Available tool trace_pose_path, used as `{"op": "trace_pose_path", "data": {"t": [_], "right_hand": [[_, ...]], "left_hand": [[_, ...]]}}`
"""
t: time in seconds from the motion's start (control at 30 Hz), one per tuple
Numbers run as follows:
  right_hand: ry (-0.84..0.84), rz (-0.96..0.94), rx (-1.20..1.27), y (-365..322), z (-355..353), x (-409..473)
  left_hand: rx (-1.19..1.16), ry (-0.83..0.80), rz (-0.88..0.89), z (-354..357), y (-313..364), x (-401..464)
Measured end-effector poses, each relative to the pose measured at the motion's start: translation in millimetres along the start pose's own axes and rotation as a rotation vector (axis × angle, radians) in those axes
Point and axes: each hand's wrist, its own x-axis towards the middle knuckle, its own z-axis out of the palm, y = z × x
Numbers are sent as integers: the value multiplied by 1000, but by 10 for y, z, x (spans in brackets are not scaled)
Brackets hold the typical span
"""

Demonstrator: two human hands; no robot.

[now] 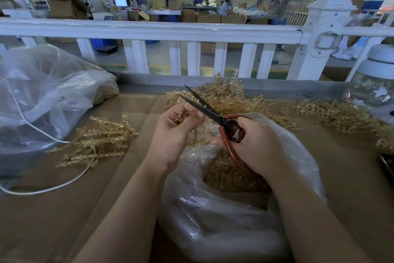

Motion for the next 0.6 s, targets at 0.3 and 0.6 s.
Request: {"op": "trace_pose_path", "data": {"t": [0.3,0.6], "right_hand": [[27,-27,-14,-4,0,4],[42,-45,-64,15,-1,11]], "left_hand": [[20,-50,-9,-52,42,7],[110,-102,9,3,70,-16]]}}
